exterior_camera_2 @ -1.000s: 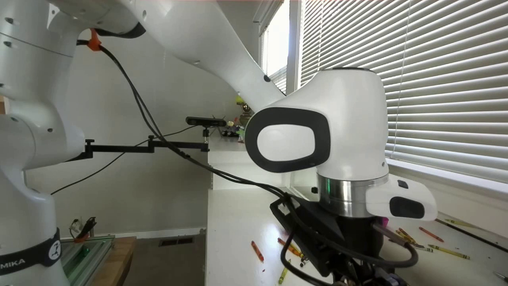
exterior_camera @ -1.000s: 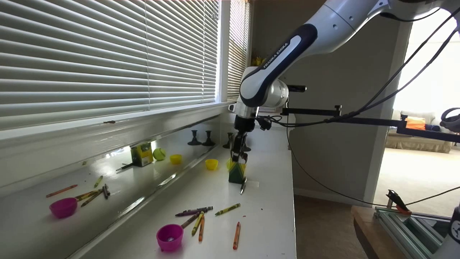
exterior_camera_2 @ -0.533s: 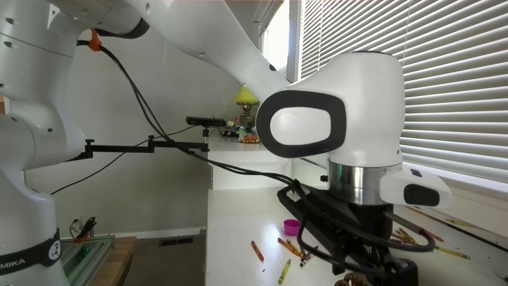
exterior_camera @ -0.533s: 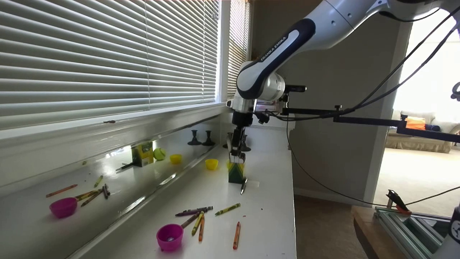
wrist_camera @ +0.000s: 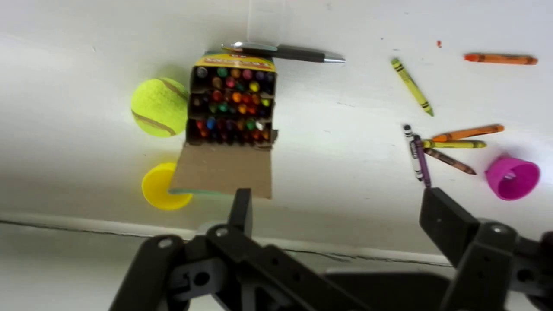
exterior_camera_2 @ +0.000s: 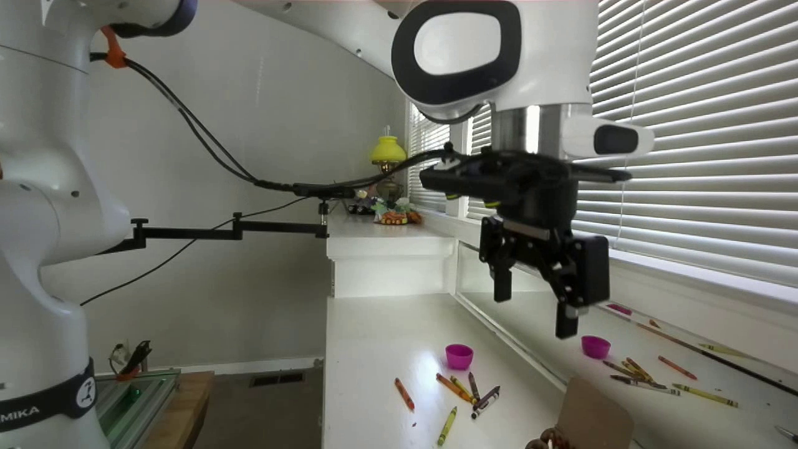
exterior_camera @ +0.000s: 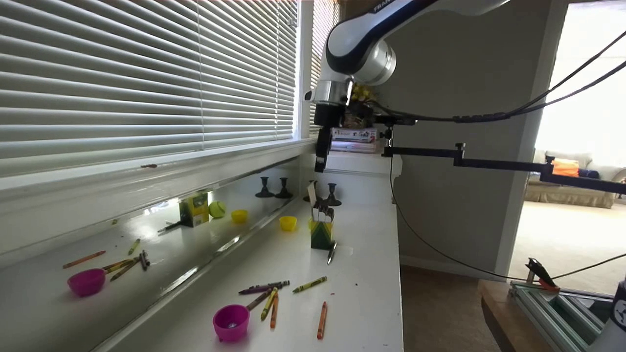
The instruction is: Move the box of crayons slightly to the right
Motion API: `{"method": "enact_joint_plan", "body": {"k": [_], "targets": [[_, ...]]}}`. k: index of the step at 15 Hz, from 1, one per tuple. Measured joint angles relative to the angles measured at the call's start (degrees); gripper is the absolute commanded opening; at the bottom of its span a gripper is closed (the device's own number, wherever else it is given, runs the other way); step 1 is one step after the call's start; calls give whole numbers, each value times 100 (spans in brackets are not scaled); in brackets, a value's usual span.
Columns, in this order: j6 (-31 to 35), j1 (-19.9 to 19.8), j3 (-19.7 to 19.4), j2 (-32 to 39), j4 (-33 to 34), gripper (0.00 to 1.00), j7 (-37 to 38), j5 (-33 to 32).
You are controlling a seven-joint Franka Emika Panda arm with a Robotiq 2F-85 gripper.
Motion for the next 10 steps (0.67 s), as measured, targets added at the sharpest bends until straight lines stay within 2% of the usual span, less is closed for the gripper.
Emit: {"method": "enact_joint_plan", "body": {"k": [4,8,10], "targets": [[-623,660,29,-252,236,100,583,-595],[-1048,1273,105,-252,425,100,2062,-1525],[-1048,1431,142,-252,433,100,2436,-1679]]}}
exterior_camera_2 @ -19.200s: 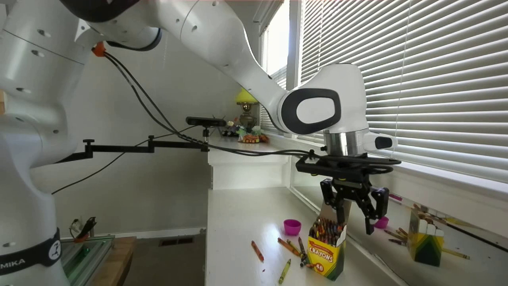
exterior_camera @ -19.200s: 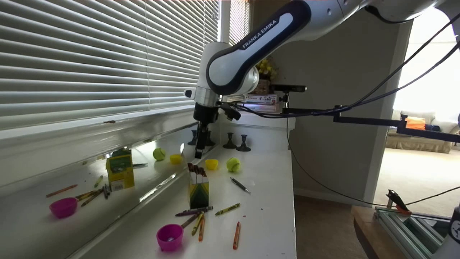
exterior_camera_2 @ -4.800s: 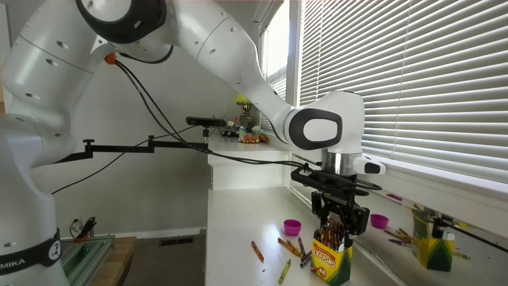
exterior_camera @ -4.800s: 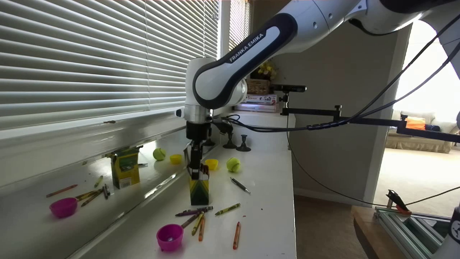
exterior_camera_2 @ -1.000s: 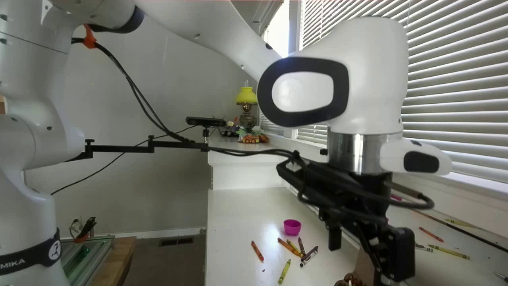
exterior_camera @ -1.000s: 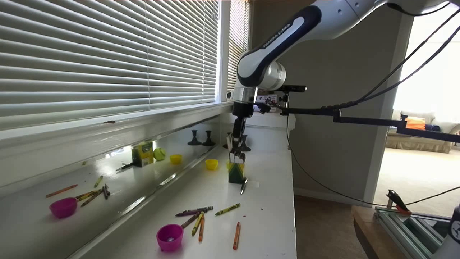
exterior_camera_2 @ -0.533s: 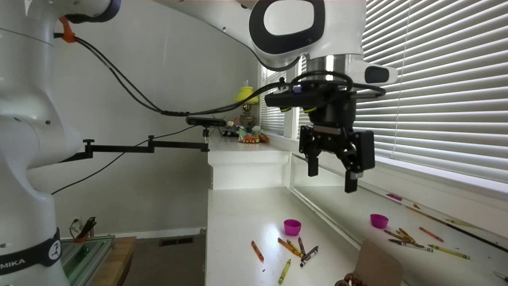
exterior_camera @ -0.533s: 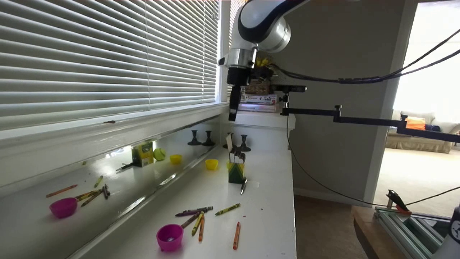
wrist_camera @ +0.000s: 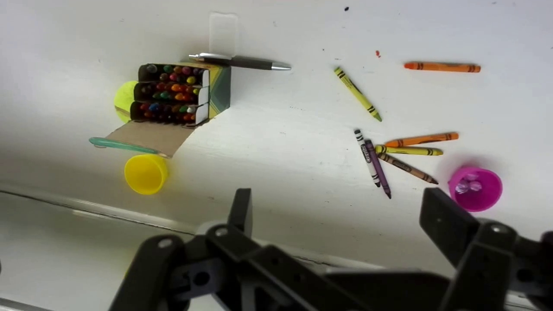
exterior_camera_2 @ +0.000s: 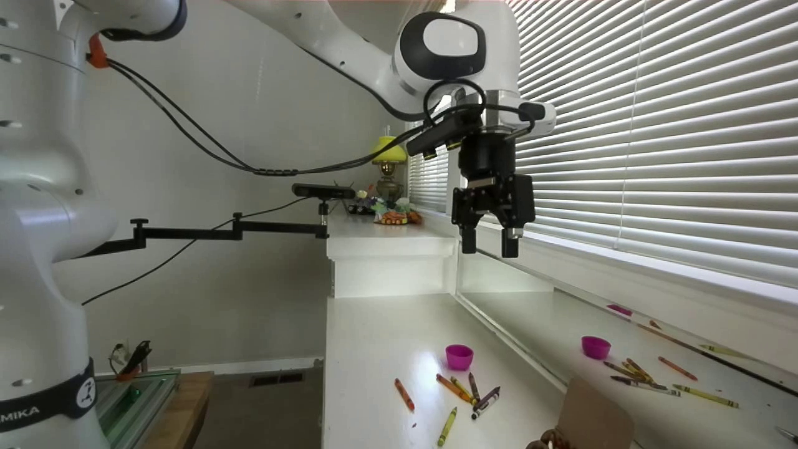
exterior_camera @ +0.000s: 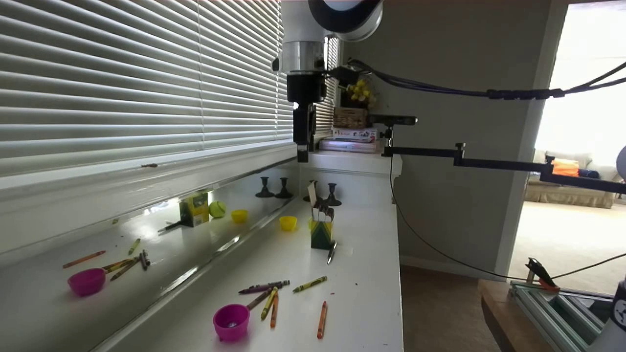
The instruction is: Move the box of crayons slightly to the right
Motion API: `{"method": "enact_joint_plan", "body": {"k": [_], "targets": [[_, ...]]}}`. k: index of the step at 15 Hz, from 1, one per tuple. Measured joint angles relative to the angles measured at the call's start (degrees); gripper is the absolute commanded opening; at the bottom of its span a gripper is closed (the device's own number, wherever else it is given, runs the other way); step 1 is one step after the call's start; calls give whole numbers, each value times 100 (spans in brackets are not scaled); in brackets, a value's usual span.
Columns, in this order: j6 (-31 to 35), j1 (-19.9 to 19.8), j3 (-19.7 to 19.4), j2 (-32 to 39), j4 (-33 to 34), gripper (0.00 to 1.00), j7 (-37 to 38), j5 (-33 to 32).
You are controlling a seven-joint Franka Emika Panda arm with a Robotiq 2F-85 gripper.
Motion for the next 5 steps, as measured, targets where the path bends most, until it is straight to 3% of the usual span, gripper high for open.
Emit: {"method": "enact_joint_plan", "body": {"k": [5], "targets": [[0,-1,-27,0,0,100,53,-28]]}}
